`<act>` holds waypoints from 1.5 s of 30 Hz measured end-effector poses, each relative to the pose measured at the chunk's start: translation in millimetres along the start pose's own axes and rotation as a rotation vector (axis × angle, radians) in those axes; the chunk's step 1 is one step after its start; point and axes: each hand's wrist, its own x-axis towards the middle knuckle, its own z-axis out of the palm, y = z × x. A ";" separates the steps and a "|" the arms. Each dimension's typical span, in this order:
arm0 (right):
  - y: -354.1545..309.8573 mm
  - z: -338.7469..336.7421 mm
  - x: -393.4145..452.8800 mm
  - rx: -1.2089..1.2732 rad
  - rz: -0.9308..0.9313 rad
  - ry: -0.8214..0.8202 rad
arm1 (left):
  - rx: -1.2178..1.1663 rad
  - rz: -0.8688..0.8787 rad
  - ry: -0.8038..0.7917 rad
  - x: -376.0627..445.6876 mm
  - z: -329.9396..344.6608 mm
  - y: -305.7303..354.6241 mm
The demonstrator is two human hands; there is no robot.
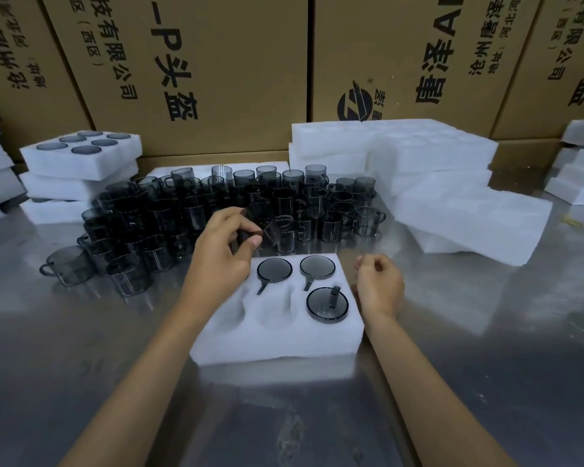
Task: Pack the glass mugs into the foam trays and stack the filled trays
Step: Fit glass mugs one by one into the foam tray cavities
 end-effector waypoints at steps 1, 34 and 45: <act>-0.1 -1.0 -1.3 0.029 -0.008 -0.010 | -0.017 0.002 0.033 -8.9 0.1 3.5; -53.3 -20.6 -66.3 0.116 -0.551 -0.643 | 0.061 0.028 -0.411 -35.8 -31.2 43.9; -43.6 -19.3 -60.3 -0.242 -0.717 -0.596 | 0.075 -0.100 -0.575 -31.1 -41.9 27.7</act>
